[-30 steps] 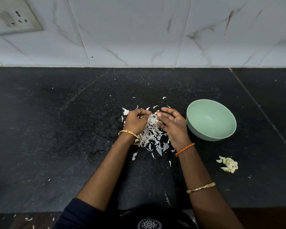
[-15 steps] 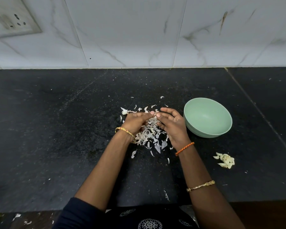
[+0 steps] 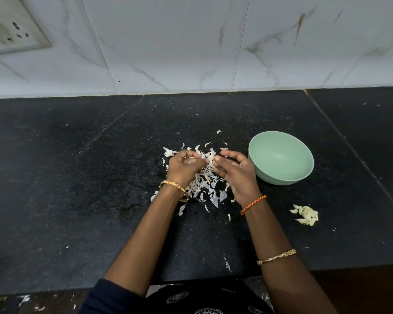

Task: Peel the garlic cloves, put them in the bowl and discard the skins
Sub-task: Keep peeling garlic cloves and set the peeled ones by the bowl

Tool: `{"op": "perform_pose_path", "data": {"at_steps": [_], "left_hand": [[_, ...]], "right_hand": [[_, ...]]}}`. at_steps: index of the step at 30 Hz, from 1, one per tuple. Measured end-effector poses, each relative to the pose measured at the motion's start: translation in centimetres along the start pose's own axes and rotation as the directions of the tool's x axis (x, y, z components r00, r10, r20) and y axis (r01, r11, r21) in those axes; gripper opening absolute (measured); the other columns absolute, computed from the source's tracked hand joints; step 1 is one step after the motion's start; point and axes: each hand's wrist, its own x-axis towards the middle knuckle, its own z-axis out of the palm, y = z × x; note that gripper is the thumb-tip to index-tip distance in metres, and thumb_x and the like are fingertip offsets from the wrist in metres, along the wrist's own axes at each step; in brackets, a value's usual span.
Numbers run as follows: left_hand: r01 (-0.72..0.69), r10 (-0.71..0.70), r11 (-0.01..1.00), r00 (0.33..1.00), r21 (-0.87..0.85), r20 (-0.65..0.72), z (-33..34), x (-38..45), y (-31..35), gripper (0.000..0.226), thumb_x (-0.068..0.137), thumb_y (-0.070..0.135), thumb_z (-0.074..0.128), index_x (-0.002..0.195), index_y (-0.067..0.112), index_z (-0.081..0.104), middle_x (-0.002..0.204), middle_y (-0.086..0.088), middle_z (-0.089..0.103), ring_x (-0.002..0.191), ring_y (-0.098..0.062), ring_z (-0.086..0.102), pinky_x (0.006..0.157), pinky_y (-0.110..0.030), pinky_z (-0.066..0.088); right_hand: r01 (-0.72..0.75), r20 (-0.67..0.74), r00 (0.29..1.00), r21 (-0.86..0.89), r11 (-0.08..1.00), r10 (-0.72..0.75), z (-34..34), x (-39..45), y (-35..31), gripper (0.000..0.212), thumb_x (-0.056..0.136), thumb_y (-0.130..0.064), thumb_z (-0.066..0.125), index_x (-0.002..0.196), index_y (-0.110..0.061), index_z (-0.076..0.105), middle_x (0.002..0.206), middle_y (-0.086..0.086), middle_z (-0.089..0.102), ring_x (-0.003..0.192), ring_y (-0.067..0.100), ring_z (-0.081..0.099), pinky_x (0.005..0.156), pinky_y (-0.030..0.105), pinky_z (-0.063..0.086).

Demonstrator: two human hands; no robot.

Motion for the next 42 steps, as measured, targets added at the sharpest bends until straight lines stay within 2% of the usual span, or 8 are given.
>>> {"op": "perform_pose_path", "data": {"at_steps": [4,9,12,18,22,27,32,42], "left_hand": [[-0.115,0.115,0.993,0.993,0.004,-0.003,0.0,0.1,-0.3,0.011,0.082,0.014,0.073,0.078,0.008,0.065,0.052,0.003,0.061,0.040,-0.003,0.052,0.044,-0.015,0.043],[-0.277,0.260,0.957,0.950,0.083,0.171,-0.1,0.0,-0.7,0.012,0.083,0.007,0.070,0.094,0.011,0.071,0.082,0.002,0.067,0.067,-0.005,0.057,0.059,-0.010,0.046],[-0.326,0.306,0.937,0.939,0.121,0.159,0.0,0.3,-1.1,0.009,0.082,0.006,0.070,0.090,0.011,0.072,0.086,0.004,0.069,0.077,0.002,0.063,0.071,-0.013,0.049],[-0.367,0.351,0.899,0.930,0.238,0.107,0.9,0.1,-1.2,0.006,0.089,0.008,0.064,0.090,0.008,0.070,0.084,0.007,0.065,0.068,0.003,0.057,0.060,-0.007,0.044],[-0.248,0.240,0.965,0.967,0.091,0.088,1.0,0.1,-0.9,0.009,0.089,0.006,0.062,0.094,0.004,0.069,0.083,0.003,0.065,0.050,0.003,0.054,0.047,-0.011,0.042],[0.075,-0.029,0.975,0.977,-0.209,0.213,1.1,-0.4,-0.4,0.011,0.094,0.006,0.055,0.088,0.009,0.063,0.072,-0.001,0.060,0.048,-0.001,0.052,0.041,-0.014,0.039],[0.159,-0.088,0.956,0.957,-0.245,0.278,1.3,-0.7,0.4,0.012,0.097,0.013,0.051,0.089,0.012,0.059,0.069,0.007,0.062,0.048,-0.002,0.047,0.039,-0.014,0.034],[0.244,-0.150,0.930,0.935,-0.275,0.322,1.2,-0.4,0.1,0.013,0.097,0.016,0.051,0.086,0.014,0.057,0.077,0.005,0.054,0.047,-0.001,0.039,0.036,-0.011,0.027]], "right_hand": [[-0.034,-0.050,0.998,0.031,0.999,0.036,0.0,-0.2,-0.1,0.032,0.080,0.000,0.073,0.108,-0.002,0.057,0.090,0.019,0.068,0.071,0.015,0.069,0.069,0.026,0.059],[-0.036,-0.092,0.995,0.003,0.999,0.037,0.1,-0.5,-0.4,0.041,0.080,-0.001,0.074,0.114,-0.002,0.052,0.091,0.022,0.068,0.066,0.014,0.069,0.064,0.024,0.058],[-0.025,-0.099,0.995,-0.037,0.999,0.021,0.0,-0.6,-0.4,0.048,0.077,-0.002,0.077,0.117,-0.006,0.050,0.092,0.020,0.068,0.069,0.015,0.068,0.061,0.022,0.057],[0.111,-0.099,0.986,-0.216,0.970,-0.135,0.3,-0.6,-0.2,0.051,0.080,0.001,0.073,0.118,-0.015,0.045,0.077,0.006,0.069,0.071,0.013,0.067,0.069,0.022,0.055],[0.162,-0.096,0.978,-0.205,0.965,-0.185,0.4,-0.7,0.0,0.051,0.081,0.003,0.071,0.118,-0.018,0.042,0.076,0.004,0.069,0.070,0.011,0.066,0.076,0.024,0.055],[0.150,-0.033,0.987,-0.125,0.981,-0.155,0.1,-0.4,0.1,0.049,0.084,0.006,0.067,0.119,-0.017,0.043,0.079,0.006,0.069,0.066,0.008,0.064,0.080,0.029,0.055],[0.057,0.042,0.997,-0.011,0.998,-0.057,0.1,-0.3,-0.4,0.040,0.086,0.004,0.064,0.117,-0.015,0.048,0.085,0.010,0.067,0.071,0.010,0.063,0.073,0.024,0.055],[0.220,0.053,0.975,-0.347,0.912,-0.215,-0.1,0.3,-0.3,0.013,0.090,-0.003,0.062,0.086,-0.016,0.063,0.082,0.003,0.067,0.073,0.011,0.063,0.070,0.025,0.056]]}}
